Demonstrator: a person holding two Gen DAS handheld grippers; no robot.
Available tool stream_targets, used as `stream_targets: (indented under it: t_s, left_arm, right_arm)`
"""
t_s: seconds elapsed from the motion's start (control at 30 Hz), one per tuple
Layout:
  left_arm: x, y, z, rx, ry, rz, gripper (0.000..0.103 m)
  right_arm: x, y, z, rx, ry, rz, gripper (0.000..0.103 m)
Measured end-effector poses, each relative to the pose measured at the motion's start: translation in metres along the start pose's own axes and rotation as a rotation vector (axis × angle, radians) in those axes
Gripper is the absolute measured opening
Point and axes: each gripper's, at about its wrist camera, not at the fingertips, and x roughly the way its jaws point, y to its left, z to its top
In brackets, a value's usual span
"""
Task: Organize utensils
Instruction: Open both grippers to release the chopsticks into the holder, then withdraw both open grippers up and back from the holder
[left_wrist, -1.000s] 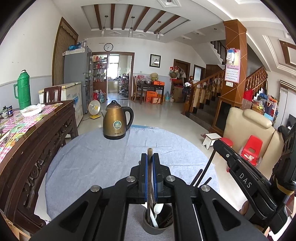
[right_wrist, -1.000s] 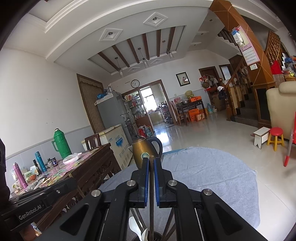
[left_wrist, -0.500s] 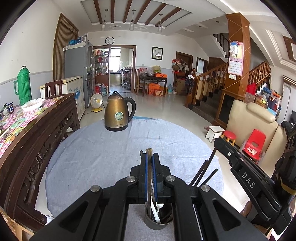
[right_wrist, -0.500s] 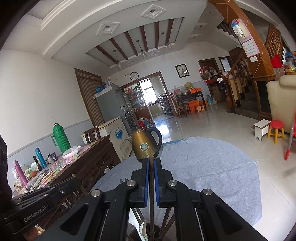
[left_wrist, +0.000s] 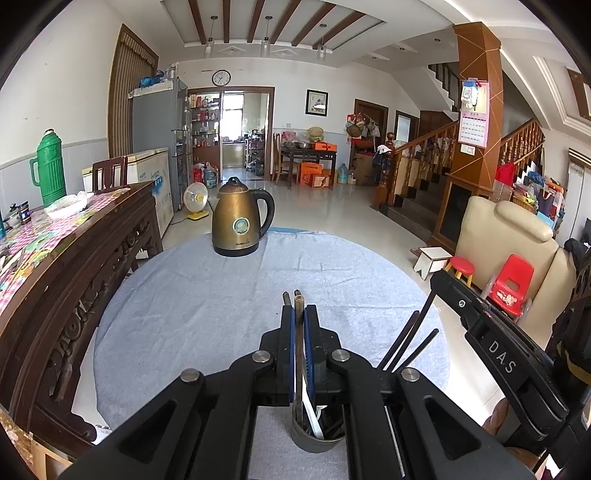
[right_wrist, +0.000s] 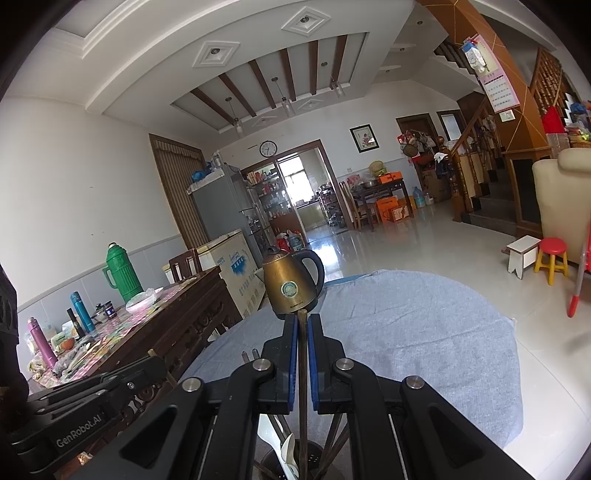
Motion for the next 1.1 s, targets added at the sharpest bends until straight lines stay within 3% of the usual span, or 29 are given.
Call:
stream_targets:
  t_s: [0.27,0.3,0.33,0.37,0.4,0.43,0.63,0.93,1.1]
  left_arm:
    - [0.01,0.001,-0.005,0.004,0.059,0.018,0.005]
    - [0.012,0.001,-0.007,0.004,0.07,0.025,0.012]
    - [0.016,0.001,-0.008,0.007,0.089,0.039,0.018]
    - [0.018,0.001,-0.01,0.009,0.1,0.05,0.035]
    - [0.018,0.002,-0.011,0.007,0.103,0.066,0.051]
    - [0.017,0.002,-0.013,0.007,0.097,0.083,0.053]
    - [0.012,0.004,-0.016,0.014,0.097,0.161,0.061]
    - [-0.015,-0.003,-0.016,0.058,0.035,0.266,0.074]
    - [-0.041,-0.008,-0.015,0.079,-0.022,0.321,0.087]
  right_arm:
    - [0.006,-0.003,-0.008,0.026,0.056,0.009,0.008]
    - [0.008,-0.003,-0.006,0.036,0.074,0.012,0.009]
    - [0.01,-0.006,-0.006,0.042,0.093,0.013,0.017]
    - [0.011,-0.008,-0.006,0.049,0.107,0.011,0.024]
    - [0.011,-0.01,-0.007,0.055,0.114,0.009,0.044]
    - [0.007,-0.014,-0.006,0.068,0.105,0.014,0.059]
    - [-0.019,-0.023,0.005,0.064,0.019,-0.013,0.06]
    - [-0.043,-0.023,0.008,0.054,0.03,-0.028,0.06]
    - [-0.056,-0.014,0.009,0.024,0.058,-0.029,0.065]
